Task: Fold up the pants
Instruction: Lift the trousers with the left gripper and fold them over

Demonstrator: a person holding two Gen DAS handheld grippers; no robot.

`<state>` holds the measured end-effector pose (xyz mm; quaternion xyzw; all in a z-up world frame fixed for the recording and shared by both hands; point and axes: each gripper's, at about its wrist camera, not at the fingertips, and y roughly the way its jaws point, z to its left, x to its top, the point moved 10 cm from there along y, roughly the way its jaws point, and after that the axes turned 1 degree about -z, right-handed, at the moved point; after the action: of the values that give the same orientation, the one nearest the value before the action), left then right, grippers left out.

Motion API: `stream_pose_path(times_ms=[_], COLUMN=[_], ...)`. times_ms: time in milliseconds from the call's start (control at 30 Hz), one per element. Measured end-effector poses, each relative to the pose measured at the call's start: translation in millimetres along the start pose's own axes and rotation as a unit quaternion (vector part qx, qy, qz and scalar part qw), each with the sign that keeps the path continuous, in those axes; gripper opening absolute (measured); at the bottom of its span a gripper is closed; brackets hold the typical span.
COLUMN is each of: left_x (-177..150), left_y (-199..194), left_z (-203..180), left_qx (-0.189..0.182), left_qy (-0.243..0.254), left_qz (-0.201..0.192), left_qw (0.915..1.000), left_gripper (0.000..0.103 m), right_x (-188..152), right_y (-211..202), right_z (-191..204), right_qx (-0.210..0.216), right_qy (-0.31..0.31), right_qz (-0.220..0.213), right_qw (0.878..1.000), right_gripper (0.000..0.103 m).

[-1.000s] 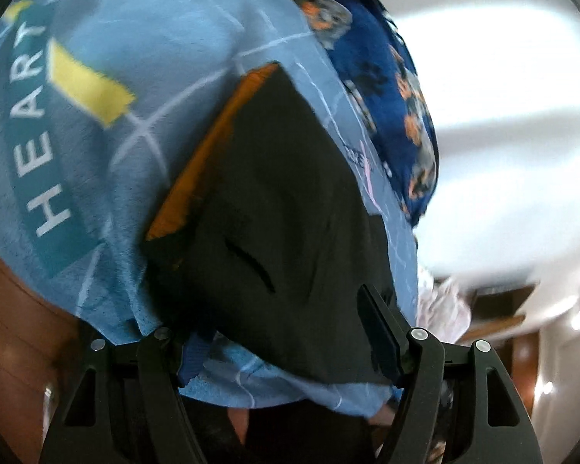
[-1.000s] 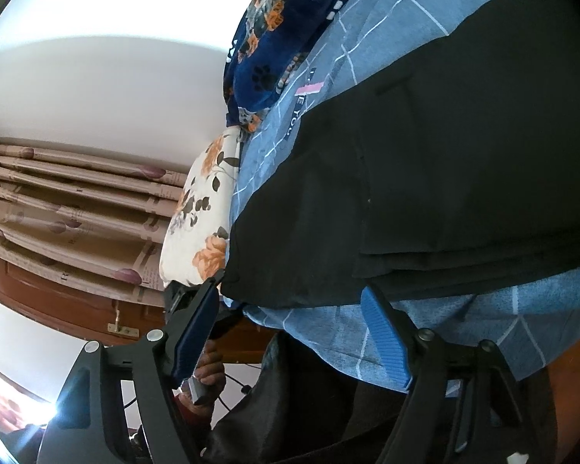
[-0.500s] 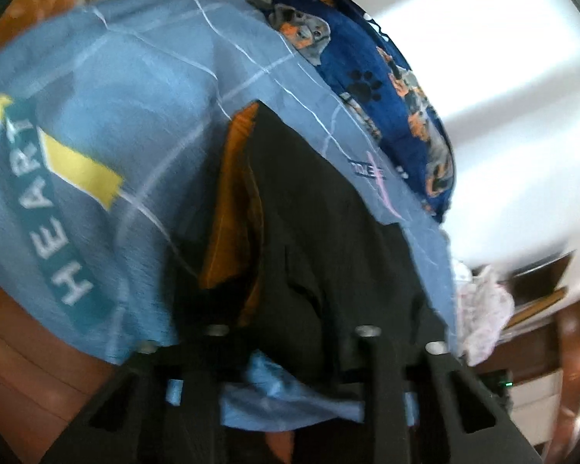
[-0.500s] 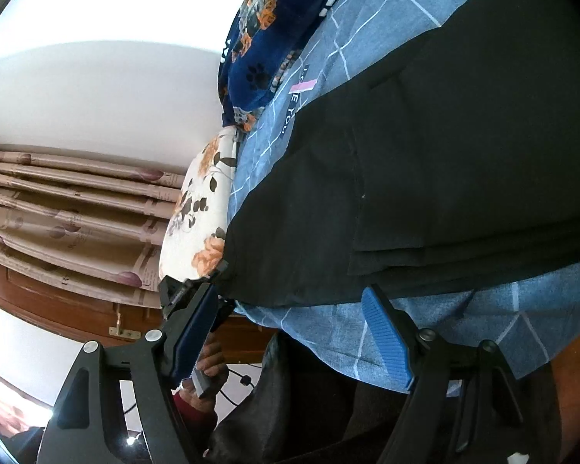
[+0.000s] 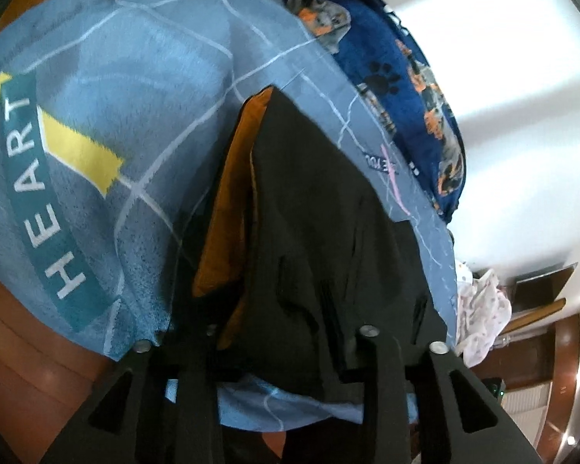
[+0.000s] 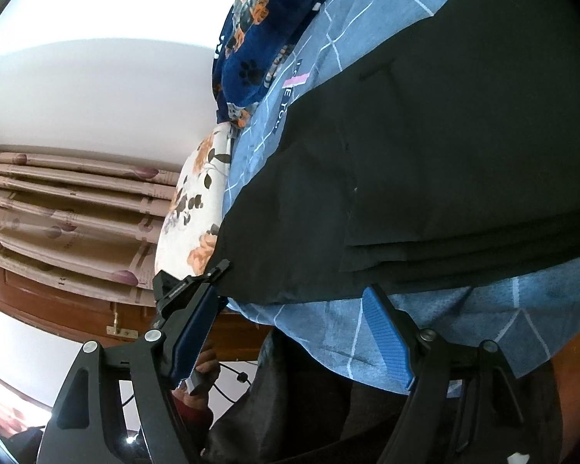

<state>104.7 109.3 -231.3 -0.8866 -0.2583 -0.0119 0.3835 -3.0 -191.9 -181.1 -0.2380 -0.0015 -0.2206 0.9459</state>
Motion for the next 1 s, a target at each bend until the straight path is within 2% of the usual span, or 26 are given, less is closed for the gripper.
stream_pose_path(times_ms=[67, 100, 133, 167, 233, 400, 500, 667, 1000], left_x=[-1, -2, -2, -3, -4, -4, -3, -2, -6], left_y=[2, 1, 1, -1, -5, -17, -23, -27, -32], left_z=[-2, -5, -6, -11, -19, -47, -65, -86, -123], left_qx=[0.008, 0.025, 0.042, 0.068, 0.093, 0.133, 0.144, 0.152, 0.147], left_qy=[0.015, 0.04, 0.057, 0.087, 0.118, 0.181, 0.213, 0.246, 0.286], left_qz=[-0.004, -0.01, -0.013, -0.021, -0.035, -0.076, -0.094, -0.11, -0.131], left_qw=[0.9998, 0.9988, 0.9974, 0.9937, 0.9879, 0.9715, 0.9618, 0.9508, 0.9378], left_gripper=[0.038, 0.038, 0.033, 0.029, 0.026, 0.025, 0.025, 0.025, 0.025], right_x=[0, 0, 1, 1, 2, 2, 4, 5, 8], right_y=[-1, -1, -1, -1, -1, -1, -2, -4, -6], right_z=[0, 0, 0, 0, 1, 1, 2, 1, 0], right_qx=[0.0, -0.001, 0.0, 0.0, -0.001, -0.003, -0.003, -0.002, 0.0], right_qy=[0.0, 0.0, 0.001, 0.001, 0.002, 0.0, -0.002, 0.0, -0.001], right_qz=[0.0, -0.001, 0.0, -0.001, -0.003, -0.003, -0.006, -0.01, -0.019], right_qw=[1.0, 1.0, 1.0, 1.0, 1.0, 1.0, 1.0, 1.0, 1.0], right_gripper=[0.076, 0.076, 0.076, 0.076, 0.076, 0.076, 0.076, 0.076, 0.076])
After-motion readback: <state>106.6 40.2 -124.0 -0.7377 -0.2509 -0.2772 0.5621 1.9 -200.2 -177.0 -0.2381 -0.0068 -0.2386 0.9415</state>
